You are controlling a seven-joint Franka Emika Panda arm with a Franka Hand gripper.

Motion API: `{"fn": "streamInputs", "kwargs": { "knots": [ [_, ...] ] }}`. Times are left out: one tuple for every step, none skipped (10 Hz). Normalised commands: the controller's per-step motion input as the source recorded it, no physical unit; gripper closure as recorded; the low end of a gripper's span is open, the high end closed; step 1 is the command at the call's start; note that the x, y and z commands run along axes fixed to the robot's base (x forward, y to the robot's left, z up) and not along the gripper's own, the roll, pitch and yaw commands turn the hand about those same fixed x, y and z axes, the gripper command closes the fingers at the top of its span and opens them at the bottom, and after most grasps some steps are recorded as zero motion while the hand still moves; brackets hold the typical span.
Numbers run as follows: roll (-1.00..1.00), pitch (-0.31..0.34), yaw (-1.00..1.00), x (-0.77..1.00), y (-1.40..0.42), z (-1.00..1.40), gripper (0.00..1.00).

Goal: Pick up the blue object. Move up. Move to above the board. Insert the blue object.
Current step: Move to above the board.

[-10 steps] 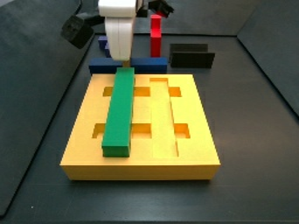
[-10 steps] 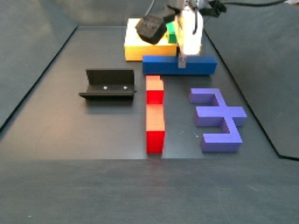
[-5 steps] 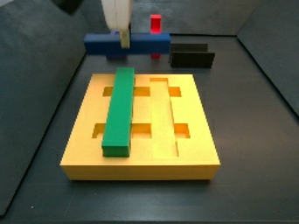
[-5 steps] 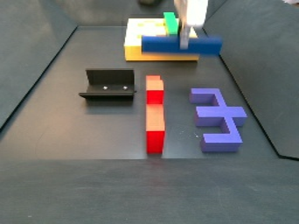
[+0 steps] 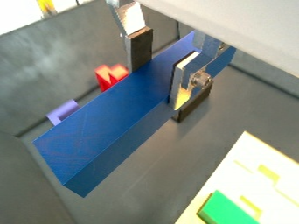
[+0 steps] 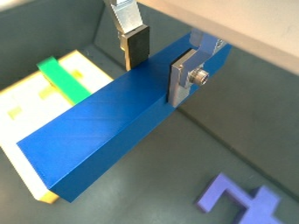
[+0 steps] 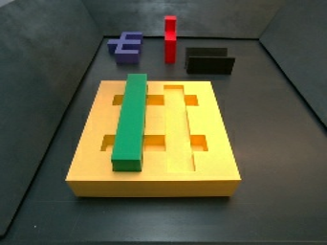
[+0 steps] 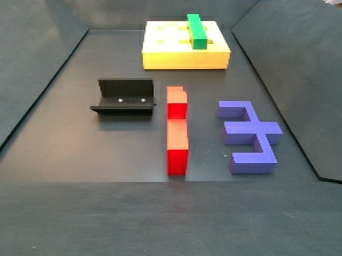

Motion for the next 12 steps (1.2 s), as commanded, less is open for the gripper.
{"fn": "streamInputs", "kwargs": {
  "knots": [
    [-0.06,0.064,-0.01,0.01,0.0,0.62,1.0],
    [-0.05,0.068,-0.01,0.04,0.01,0.29,1.0],
    [-0.05,0.077,-0.01,0.03,0.01,0.21,1.0],
    [-0.01,0.043,1.0,0.49,-1.4,0.35,1.0],
    [0.0,0.045,1.0,0.49,-1.4,0.31,1.0],
    [0.01,0.059,1.0,0.54,-1.4,0.29,1.0],
    [0.0,0.066,1.0,0.6,-1.4,0.3,1.0],
    [0.0,0.078,1.0,0.63,-1.4,0.33,1.0],
    [0.01,0.081,1.0,0.34,-0.75,0.17,1.0],
    [0.01,0.085,1.0,0.17,-0.27,0.07,1.0],
    [0.01,0.082,1.0,0.09,-0.15,0.05,1.0],
    [0.01,0.085,1.0,0.05,-0.1,0.04,1.0]
  ]
}}
